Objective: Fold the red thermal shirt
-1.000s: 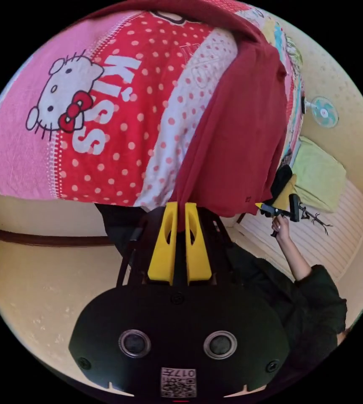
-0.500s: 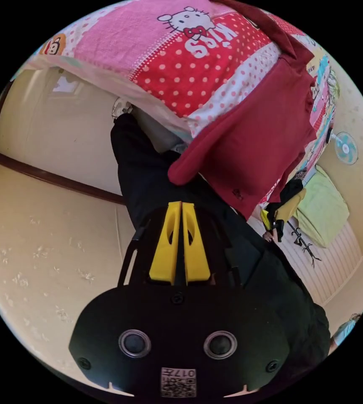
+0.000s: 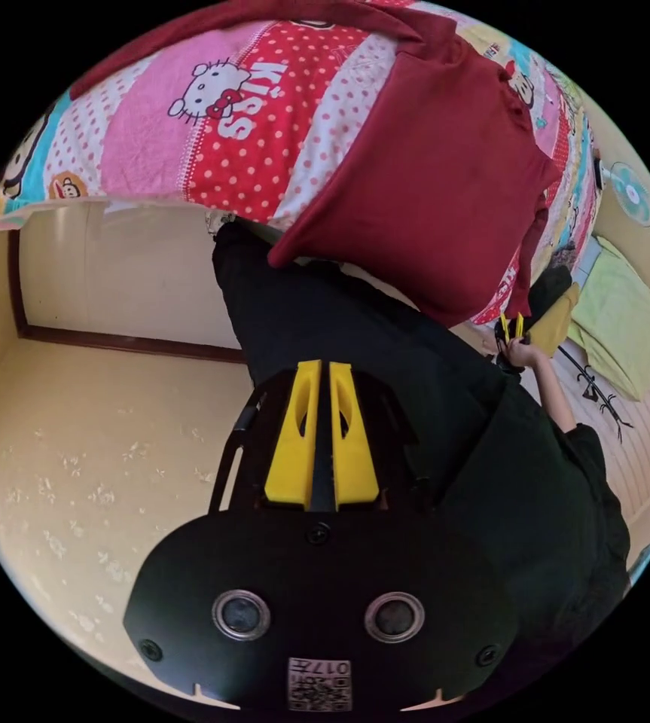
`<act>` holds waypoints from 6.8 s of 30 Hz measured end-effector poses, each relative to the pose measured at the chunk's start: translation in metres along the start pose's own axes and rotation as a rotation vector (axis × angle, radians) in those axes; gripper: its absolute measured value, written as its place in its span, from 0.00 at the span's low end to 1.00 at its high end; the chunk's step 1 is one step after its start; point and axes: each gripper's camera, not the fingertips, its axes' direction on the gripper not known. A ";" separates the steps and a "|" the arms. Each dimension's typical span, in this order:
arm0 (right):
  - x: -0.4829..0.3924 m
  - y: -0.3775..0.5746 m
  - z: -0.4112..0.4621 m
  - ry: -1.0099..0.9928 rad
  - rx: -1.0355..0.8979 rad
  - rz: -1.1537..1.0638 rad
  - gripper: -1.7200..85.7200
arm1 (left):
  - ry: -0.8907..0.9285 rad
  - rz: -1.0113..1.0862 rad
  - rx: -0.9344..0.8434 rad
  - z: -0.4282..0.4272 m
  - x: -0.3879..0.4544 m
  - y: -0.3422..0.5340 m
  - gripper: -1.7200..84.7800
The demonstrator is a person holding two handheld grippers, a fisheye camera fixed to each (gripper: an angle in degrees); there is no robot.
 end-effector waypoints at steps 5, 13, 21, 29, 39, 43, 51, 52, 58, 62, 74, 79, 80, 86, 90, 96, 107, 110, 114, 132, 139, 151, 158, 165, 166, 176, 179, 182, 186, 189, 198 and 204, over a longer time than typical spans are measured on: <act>0.012 -0.004 0.004 0.006 -0.024 -0.052 0.16 | -0.039 0.044 0.029 -0.027 0.016 0.008 0.05; 0.015 0.018 -0.006 0.063 -0.059 -0.176 0.07 | -0.125 0.023 -0.012 -0.051 -0.012 0.023 0.02; -0.073 0.094 -0.054 -0.185 -0.012 -0.492 0.05 | 0.010 -0.020 0.002 -0.079 -0.060 0.009 0.01; -0.237 0.218 0.008 -0.165 -0.324 -1.117 0.05 | 0.169 0.009 0.115 -0.114 -0.087 -0.008 0.01; -0.106 0.440 0.208 -0.103 -1.031 -1.157 0.04 | 0.930 -0.214 0.582 -0.154 -0.187 -0.051 0.13; 0.005 0.506 0.271 0.038 -1.317 -0.958 0.04 | 1.065 -0.375 0.749 -0.162 -0.238 -0.084 0.14; 0.043 0.516 0.263 0.225 -1.252 -0.897 0.03 | 1.244 -0.691 0.852 -0.129 -0.296 -0.132 0.16; 0.036 0.513 0.261 0.276 -1.216 -0.920 0.03 | 1.290 -0.711 0.866 -0.123 -0.298 -0.136 0.14; 0.015 0.506 0.265 0.335 -1.103 -0.924 0.03 | 1.314 -0.644 0.918 -0.115 -0.299 -0.124 0.06; 0.025 0.525 0.273 0.264 -1.130 -0.875 0.03 | 1.100 -0.464 0.993 -0.166 -0.283 -0.073 0.06; 0.012 0.583 0.259 0.217 -1.228 -0.964 0.10 | 0.482 0.579 0.975 -0.270 0.071 -0.055 0.06; -0.006 0.484 0.199 0.189 -0.957 -0.754 0.09 | 0.377 0.844 0.754 -0.153 0.255 -0.115 0.07; -0.009 0.460 0.179 0.226 -0.894 -0.729 0.09 | 0.358 0.866 0.721 -0.135 0.272 -0.122 0.08; -0.011 0.376 0.089 0.334 -0.709 -0.650 0.10 | 0.261 0.848 0.332 0.040 0.341 -0.175 0.10; -0.006 0.346 0.067 0.323 -0.673 -0.601 0.10 | 0.207 0.768 0.222 0.098 0.300 -0.158 0.10; -0.012 0.343 0.102 0.399 -0.786 -0.682 0.12 | 0.102 0.459 0.347 0.087 0.175 -0.125 0.10; 0.027 0.359 0.153 1.051 -0.922 -0.979 0.16 | 0.233 0.200 0.269 0.129 0.048 -0.088 0.19; 0.046 0.364 0.146 1.137 -0.968 -0.986 0.10 | 0.214 0.131 0.192 0.152 0.058 -0.087 0.12; 0.024 0.365 0.138 1.081 -1.039 -0.936 0.07 | 0.223 0.095 0.191 0.121 0.070 -0.079 0.07; -0.127 0.344 0.163 0.825 -0.967 -1.030 0.17 | 0.329 0.280 0.411 -0.066 0.082 -0.126 0.16; -0.055 0.311 0.144 0.782 -0.990 -0.808 0.17 | 0.354 0.161 0.319 -0.017 0.043 -0.133 0.18; -0.059 0.339 0.132 0.809 -1.036 -0.903 0.13 | 0.324 0.152 0.361 -0.052 0.041 -0.127 0.17; -0.083 0.346 0.131 0.914 -0.969 -0.997 0.21 | 0.149 0.252 0.343 -0.071 0.054 -0.118 0.21; -0.061 0.364 0.149 1.189 -1.024 -1.084 0.09 | 0.107 0.148 0.333 -0.065 0.050 -0.116 0.13; -0.065 0.367 0.146 1.174 -1.045 -1.082 0.08 | 0.182 0.159 0.286 -0.066 0.047 -0.115 0.10; -0.087 0.400 0.025 1.053 -1.486 -0.925 0.06 | 0.363 0.311 0.085 -0.086 0.012 0.007 0.07; -0.076 0.408 -0.030 1.100 -1.555 -0.835 0.05 | 0.396 0.253 0.070 -0.078 -0.004 0.073 0.07; -0.095 0.390 -0.058 0.936 -1.439 -0.735 0.05 | 0.547 0.165 0.129 -0.075 -0.016 0.125 0.07; -0.128 0.374 -0.033 0.784 -1.396 -0.740 0.05 | 0.764 0.139 0.280 -0.103 -0.013 0.120 0.07; -0.172 0.378 0.027 0.630 -1.424 -0.786 0.05 | 0.708 0.236 0.334 -0.150 0.023 0.066 0.07; -0.279 0.436 0.234 0.688 -1.172 -1.028 0.10 | 0.553 0.363 0.611 -0.268 0.137 -0.131 0.08; -0.259 0.434 0.237 0.749 -1.006 -0.959 0.13 | 0.557 0.368 0.523 -0.247 0.144 -0.154 0.12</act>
